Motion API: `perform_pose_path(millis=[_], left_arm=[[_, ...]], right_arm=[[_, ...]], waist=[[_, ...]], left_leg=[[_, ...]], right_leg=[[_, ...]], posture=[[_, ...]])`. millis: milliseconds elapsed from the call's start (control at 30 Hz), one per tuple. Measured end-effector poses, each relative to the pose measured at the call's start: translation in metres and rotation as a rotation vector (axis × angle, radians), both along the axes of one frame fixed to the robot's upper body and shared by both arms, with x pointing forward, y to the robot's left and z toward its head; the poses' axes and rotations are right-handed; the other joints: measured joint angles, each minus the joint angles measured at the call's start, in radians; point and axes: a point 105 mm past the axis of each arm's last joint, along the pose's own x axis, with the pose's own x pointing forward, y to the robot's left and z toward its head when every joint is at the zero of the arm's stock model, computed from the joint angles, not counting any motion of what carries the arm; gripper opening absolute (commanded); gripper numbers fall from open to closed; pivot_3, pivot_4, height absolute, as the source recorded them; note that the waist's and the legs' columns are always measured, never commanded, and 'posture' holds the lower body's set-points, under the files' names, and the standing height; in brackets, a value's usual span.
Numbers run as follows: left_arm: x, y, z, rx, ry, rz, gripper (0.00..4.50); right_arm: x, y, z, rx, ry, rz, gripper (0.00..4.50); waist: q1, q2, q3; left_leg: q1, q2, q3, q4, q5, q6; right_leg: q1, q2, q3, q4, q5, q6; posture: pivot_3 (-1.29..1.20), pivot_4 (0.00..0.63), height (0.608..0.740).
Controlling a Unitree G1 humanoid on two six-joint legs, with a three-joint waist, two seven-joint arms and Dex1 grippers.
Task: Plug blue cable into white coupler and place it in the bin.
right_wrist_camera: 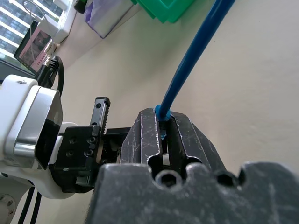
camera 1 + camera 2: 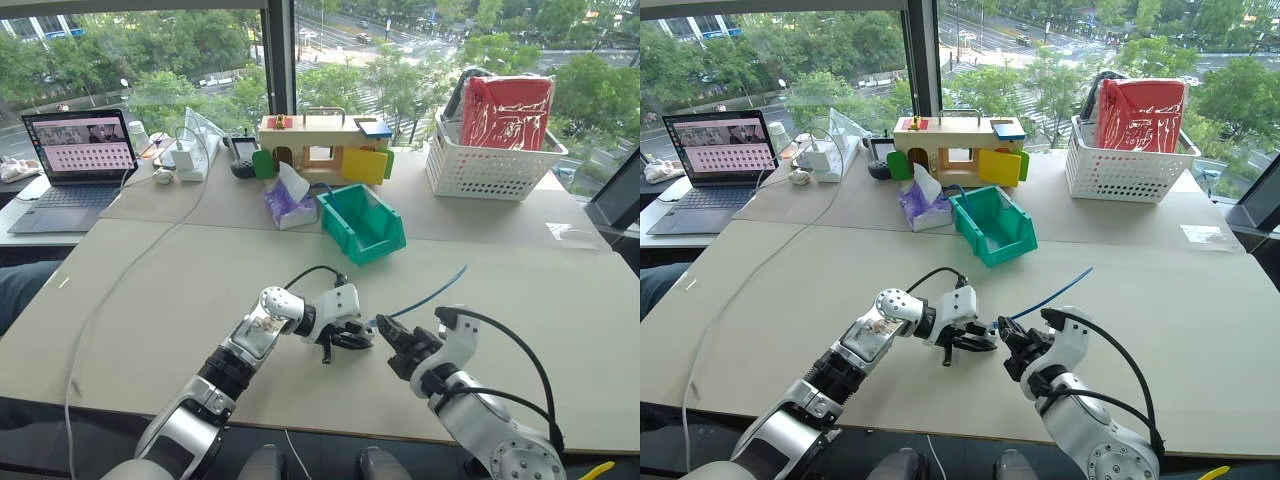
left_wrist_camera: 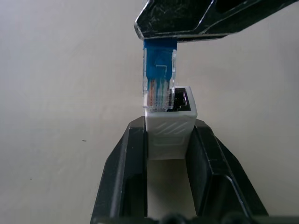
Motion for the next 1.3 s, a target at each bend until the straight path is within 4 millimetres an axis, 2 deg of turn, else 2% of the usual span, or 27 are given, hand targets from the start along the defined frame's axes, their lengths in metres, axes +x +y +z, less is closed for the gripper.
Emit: perform_pose_path(millis=[500, 900, 1133, 1300], left_arm=[[0.000, -0.003, -0.001, -0.007, 0.008, 0.003, 0.65], [-0.001, -0.004, -0.003, -0.012, 0.060, 0.036, 0.65], [-0.001, -0.001, -0.003, -0.001, 0.073, 0.053, 0.65], [-0.003, 0.001, -0.004, 0.004, 0.078, 0.057, 0.65]], right_arm=[[-0.004, -0.005, -0.004, -0.055, 0.023, 0.004, 0.00], [-0.003, 0.004, 0.001, -0.357, -0.032, 0.109, 0.00], [-0.005, 0.008, -0.001, -0.440, -0.048, 0.114, 0.00], [-0.006, 0.009, -0.004, -0.438, -0.044, 0.105, 0.00]], waist=[[0.004, -0.003, -0.003], [0.005, -0.008, -0.009], [0.002, -0.012, -0.015], [0.001, -0.012, -0.018]], left_leg=[[0.000, 0.000, 0.000, 0.000, 0.000, 0.000], [0.000, 0.000, -0.001, 0.000, 0.000, 0.000], [0.000, 0.000, -0.001, 0.000, 0.000, 0.000], [0.001, 0.001, -0.001, 0.000, 0.000, 0.000]], right_leg=[[0.000, 0.000, 0.000, 0.000, 0.000, 0.000], [0.001, 0.000, -0.001, -0.001, 0.000, 0.000], [0.000, 0.000, -0.001, -0.001, -0.001, -0.001], [0.001, 0.000, -0.001, 0.000, -0.001, -0.001]], posture=[[0.00, 0.150, 0.715], [0.00, 0.150, 0.715], [0.00, 0.150, 0.715], [0.00, 0.150, 0.715]])
